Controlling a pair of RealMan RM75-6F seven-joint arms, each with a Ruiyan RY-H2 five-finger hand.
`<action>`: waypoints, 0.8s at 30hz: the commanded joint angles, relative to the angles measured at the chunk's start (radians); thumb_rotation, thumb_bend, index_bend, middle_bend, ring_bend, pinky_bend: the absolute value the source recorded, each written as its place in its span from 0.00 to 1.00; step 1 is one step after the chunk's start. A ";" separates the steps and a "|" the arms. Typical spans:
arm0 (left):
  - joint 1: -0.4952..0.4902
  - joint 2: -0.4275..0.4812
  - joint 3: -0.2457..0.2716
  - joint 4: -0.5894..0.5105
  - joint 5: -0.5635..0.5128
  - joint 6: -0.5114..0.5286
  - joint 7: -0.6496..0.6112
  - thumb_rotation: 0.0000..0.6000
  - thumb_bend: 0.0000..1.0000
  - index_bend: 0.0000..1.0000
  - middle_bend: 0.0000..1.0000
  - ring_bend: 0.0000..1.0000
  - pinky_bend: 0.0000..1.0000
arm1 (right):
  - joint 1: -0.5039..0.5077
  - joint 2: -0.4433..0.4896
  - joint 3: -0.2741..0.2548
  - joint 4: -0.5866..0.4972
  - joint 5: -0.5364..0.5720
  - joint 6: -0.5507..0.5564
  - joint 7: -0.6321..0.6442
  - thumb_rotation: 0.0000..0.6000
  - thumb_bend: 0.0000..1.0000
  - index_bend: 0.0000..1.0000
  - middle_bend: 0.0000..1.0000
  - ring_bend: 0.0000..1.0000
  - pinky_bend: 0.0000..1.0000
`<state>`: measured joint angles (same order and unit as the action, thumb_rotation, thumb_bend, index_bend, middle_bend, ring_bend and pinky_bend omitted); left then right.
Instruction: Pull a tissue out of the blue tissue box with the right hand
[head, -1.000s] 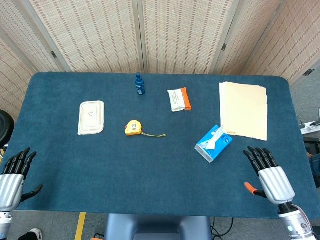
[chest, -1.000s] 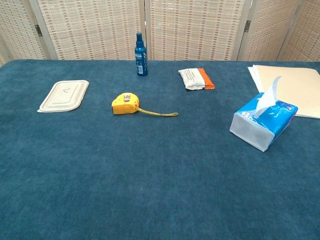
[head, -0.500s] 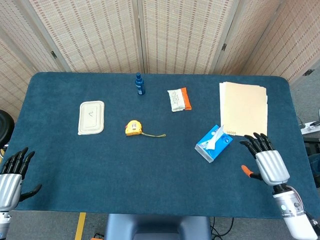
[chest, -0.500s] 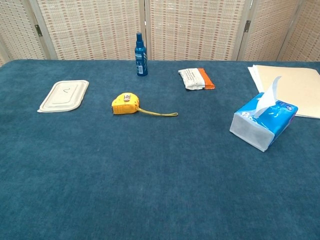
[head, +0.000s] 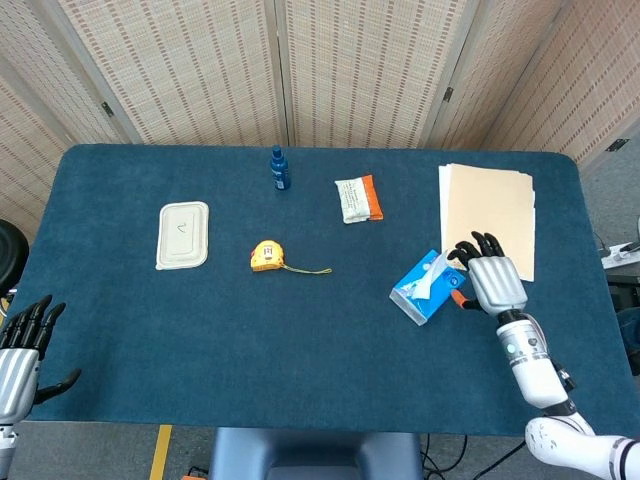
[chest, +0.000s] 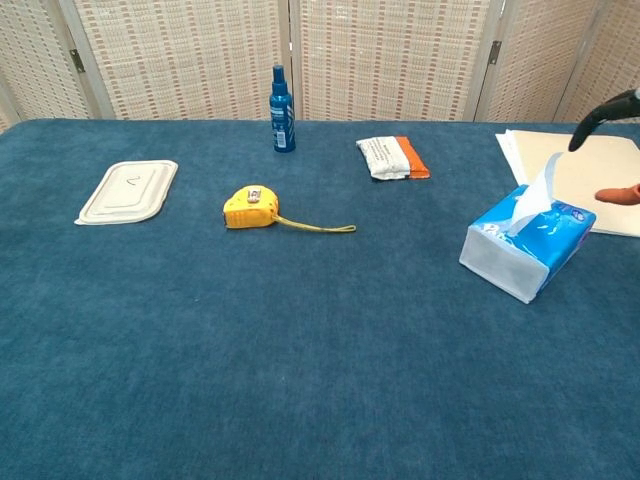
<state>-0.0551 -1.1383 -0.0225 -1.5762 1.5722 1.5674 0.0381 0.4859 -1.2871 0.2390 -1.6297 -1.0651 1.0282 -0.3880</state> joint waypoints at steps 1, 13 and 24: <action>0.000 0.001 0.001 0.001 0.002 0.000 -0.002 1.00 0.24 0.00 0.00 0.00 0.14 | 0.036 -0.035 0.011 0.022 0.048 -0.018 -0.044 1.00 0.22 0.32 0.19 0.00 0.00; 0.000 0.006 0.003 0.001 0.005 -0.001 -0.015 1.00 0.24 0.00 0.00 0.00 0.14 | 0.115 -0.088 -0.003 0.048 0.162 -0.038 -0.133 1.00 0.22 0.37 0.24 0.00 0.00; 0.000 0.005 0.003 0.001 0.007 -0.001 -0.015 1.00 0.24 0.00 0.00 0.00 0.14 | 0.122 -0.092 -0.034 0.063 0.157 -0.026 -0.108 1.00 0.46 0.60 0.41 0.00 0.00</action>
<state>-0.0550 -1.1332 -0.0193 -1.5747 1.5789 1.5659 0.0233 0.6083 -1.3790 0.2074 -1.5689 -0.9055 1.0004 -0.4977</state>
